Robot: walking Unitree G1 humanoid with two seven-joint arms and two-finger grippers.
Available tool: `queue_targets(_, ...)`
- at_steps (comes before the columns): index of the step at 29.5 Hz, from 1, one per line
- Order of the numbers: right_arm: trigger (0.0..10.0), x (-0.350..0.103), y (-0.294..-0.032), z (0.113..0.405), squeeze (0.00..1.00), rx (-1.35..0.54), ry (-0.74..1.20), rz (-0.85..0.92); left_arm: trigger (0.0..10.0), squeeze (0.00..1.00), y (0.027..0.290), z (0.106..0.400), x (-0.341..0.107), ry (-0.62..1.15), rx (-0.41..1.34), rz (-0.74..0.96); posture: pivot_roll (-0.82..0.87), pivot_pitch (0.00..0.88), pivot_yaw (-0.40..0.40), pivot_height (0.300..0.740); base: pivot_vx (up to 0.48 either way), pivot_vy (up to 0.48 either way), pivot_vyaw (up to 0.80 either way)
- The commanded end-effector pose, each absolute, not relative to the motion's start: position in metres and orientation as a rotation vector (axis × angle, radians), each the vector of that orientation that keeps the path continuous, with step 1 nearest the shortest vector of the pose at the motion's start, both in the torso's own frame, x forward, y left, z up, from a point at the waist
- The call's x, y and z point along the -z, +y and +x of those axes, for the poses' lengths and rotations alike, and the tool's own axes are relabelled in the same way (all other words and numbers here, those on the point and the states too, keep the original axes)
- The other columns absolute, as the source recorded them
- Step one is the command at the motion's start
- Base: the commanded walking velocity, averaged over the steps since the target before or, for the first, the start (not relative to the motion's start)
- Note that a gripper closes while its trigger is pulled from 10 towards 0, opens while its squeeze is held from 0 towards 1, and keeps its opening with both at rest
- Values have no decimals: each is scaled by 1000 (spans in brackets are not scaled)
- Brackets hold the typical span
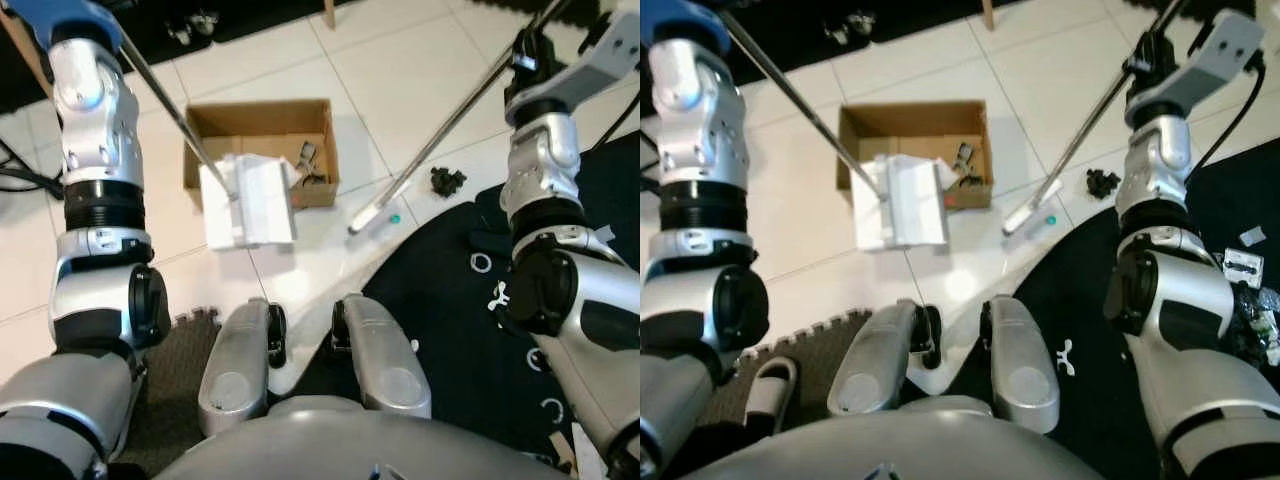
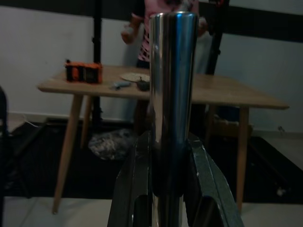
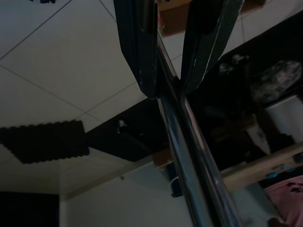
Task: Sweep floor
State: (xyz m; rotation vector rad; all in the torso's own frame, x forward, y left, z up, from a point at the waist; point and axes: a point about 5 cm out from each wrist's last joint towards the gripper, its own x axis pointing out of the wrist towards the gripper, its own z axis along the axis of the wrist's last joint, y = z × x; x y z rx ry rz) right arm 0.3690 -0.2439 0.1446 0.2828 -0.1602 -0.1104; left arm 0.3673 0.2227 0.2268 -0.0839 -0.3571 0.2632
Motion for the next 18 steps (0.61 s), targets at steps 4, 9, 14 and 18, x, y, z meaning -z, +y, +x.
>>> queue_targets(4,10000,-151,-250,368,0,129,-195,281,10000,0,217,367,-241,-418,-246,-64,-44,62,-5,740,-333,0,0)
queue_targets(9,10000,-151,-251,368,0,130,-194,281,10000,0,218,367,-241,-417,-246,-64,-45,63,-5,740,-327,0,0)
queue_targets(14,10000,-150,-251,368,0,131,-193,280,10000,0,218,367,-241,-417,-247,-65,-45,63,-5,740,-320,0,0)
queue_targets(18,10000,-150,-251,368,0,131,-191,280,10000,0,218,367,-241,-416,-248,-64,-44,62,-6,740,-316,0,0)
